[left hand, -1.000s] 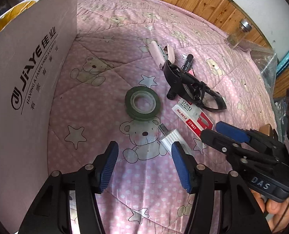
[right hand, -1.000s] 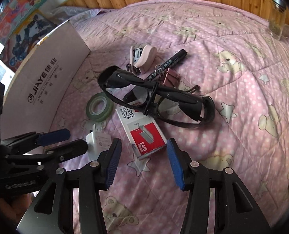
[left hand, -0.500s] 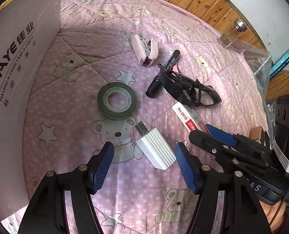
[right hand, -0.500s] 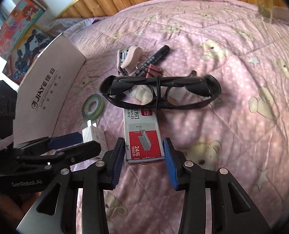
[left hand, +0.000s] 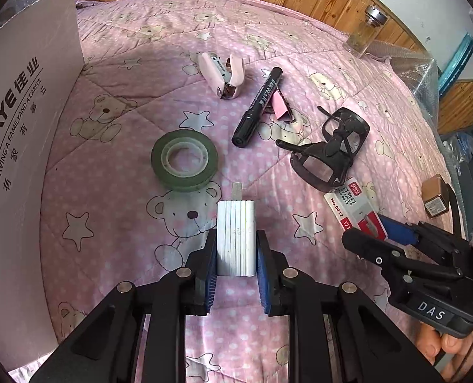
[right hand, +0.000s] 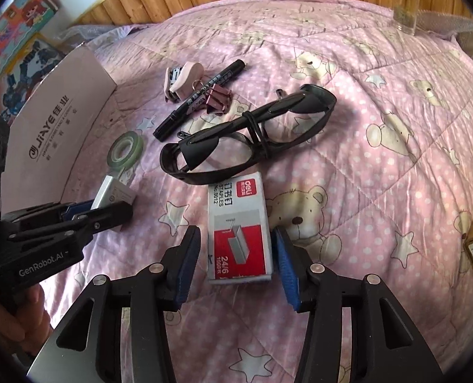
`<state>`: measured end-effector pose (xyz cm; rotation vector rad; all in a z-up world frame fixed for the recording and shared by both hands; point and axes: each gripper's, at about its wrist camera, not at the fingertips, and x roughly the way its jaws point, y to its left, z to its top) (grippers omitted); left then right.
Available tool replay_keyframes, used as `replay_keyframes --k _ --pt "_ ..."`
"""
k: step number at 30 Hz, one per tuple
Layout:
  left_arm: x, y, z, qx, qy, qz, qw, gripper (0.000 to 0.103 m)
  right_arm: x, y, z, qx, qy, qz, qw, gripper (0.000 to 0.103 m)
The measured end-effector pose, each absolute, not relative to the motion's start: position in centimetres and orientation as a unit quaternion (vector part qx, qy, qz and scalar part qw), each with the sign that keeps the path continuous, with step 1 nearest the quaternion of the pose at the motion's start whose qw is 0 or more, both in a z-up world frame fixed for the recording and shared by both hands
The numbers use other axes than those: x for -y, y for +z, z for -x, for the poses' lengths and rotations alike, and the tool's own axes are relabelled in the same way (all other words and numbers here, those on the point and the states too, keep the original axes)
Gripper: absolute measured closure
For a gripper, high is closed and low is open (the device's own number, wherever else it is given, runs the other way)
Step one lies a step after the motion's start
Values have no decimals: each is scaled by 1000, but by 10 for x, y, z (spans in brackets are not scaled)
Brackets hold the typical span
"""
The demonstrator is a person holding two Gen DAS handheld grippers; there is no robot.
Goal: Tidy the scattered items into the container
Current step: 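Grasp the red-and-white staple box with the right tool, then carry the charger in left tool while right tool carries the staple box to the box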
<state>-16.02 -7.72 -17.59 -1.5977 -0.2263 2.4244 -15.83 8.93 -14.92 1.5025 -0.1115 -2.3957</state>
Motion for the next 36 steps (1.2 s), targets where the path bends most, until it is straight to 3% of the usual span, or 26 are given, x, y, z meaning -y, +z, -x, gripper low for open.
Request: replay_keyframes --k 2,13,36 --pt "76 -176 162 79 827 544 116 78 -88 -150 160 42 -837 -522 156 63" --pt "75 -167 155 68 827 544 122 81 -88 -136 140 97 -826 -526 178 63" --pt "83 -90 104 73 860 481 155 81 -53 -66 93 46 -857 -488 159 63"
